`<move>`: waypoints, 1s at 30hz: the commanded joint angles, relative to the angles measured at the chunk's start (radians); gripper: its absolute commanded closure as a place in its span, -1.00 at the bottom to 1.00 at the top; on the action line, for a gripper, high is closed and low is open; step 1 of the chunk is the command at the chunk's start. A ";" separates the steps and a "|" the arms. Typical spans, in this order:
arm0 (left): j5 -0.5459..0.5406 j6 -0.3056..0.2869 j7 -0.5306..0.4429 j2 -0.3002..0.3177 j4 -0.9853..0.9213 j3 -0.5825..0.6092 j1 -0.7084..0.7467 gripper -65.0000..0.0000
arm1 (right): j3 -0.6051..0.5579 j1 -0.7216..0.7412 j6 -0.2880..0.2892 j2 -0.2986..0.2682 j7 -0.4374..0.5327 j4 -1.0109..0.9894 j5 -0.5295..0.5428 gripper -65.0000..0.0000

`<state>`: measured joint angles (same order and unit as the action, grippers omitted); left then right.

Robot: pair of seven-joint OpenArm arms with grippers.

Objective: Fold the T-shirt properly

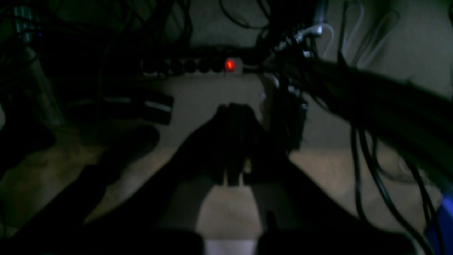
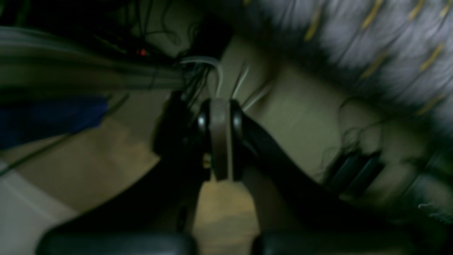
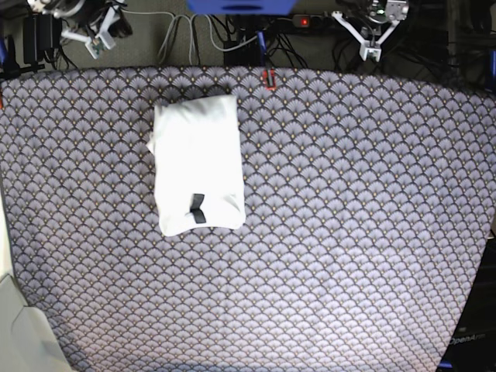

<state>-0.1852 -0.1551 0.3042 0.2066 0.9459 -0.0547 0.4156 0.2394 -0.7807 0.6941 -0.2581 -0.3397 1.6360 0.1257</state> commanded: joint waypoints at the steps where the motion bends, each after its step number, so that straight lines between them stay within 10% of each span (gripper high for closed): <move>1: -0.004 -0.004 -0.015 -0.011 -0.021 0.005 -0.014 0.99 | -0.004 0.011 0.004 -0.010 0.040 -0.059 0.001 1.00; 14: -0.004 -0.004 -0.291 -0.083 -0.621 0.009 -0.264 0.99 | -0.062 0.464 0.004 -0.023 0.664 -1.252 -0.145 1.00; 20: -0.003 0.001 -0.303 -0.080 -0.799 0.011 -0.360 0.99 | -0.062 0.579 0.004 0.018 0.789 -1.427 -0.255 1.00; 25: 0.079 0.188 -0.320 -0.074 -0.818 0.011 -0.381 0.99 | -0.064 0.600 -0.386 0.069 0.813 -1.427 -0.268 1.00; 30: 0.212 0.288 -0.409 -0.078 -0.825 0.002 -0.380 0.99 | -0.091 0.603 -0.518 0.095 0.827 -1.428 -0.268 1.00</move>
<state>0.0208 0.1345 -0.0952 0.1326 0.1177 -0.0525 0.0380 0.1467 -0.1749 0.1780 -0.1619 0.4721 0.2066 -0.1429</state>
